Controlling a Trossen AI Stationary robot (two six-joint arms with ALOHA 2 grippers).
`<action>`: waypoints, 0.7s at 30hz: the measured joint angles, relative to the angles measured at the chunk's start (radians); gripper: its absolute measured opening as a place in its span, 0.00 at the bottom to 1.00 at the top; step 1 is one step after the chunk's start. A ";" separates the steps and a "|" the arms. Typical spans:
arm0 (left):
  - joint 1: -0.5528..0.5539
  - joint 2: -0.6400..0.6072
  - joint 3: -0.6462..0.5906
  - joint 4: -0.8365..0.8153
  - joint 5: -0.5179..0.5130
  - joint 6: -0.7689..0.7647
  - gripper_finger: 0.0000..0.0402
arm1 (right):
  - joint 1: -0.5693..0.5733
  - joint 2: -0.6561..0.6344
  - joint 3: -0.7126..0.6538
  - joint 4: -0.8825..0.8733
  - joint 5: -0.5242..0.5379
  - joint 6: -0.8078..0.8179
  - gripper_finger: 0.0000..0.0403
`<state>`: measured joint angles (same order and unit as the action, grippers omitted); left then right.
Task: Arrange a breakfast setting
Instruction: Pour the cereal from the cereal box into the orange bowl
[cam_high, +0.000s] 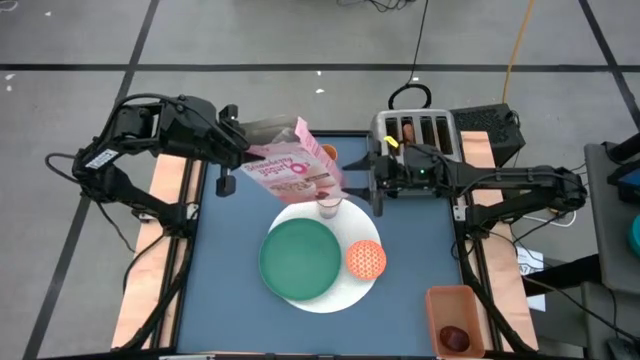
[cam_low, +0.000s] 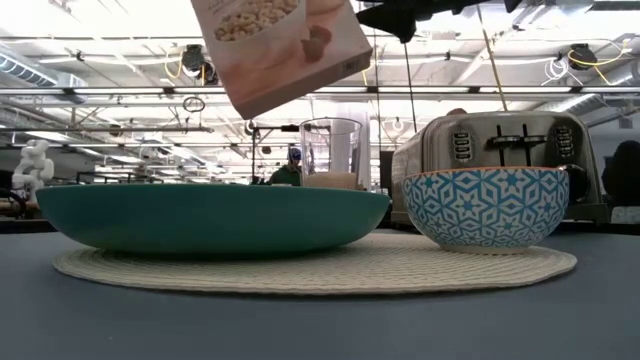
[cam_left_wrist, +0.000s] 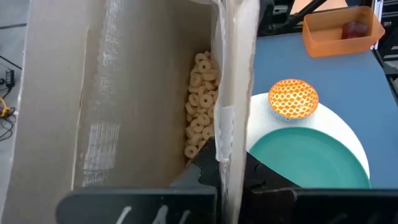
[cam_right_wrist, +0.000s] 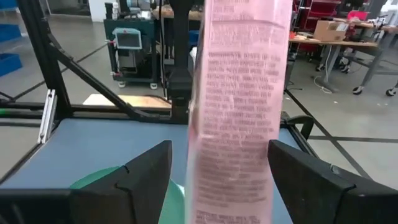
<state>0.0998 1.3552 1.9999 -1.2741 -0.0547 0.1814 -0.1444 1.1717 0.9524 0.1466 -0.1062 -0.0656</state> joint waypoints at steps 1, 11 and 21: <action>0.000 0.000 0.000 0.000 0.000 0.000 0.01 | 0.000 0.000 0.000 0.007 0.000 0.001 0.65; 0.000 0.000 0.000 0.000 0.001 -0.004 0.01 | 0.000 0.000 -0.001 0.005 -0.013 0.008 0.69; 0.000 0.000 0.000 0.000 0.000 -0.004 0.01 | 0.000 0.000 -0.001 0.007 -0.052 -0.028 0.77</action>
<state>0.0998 1.3552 1.9999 -1.2743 -0.0544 0.1776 -0.1444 1.1713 0.9512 0.1531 -0.1581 -0.0937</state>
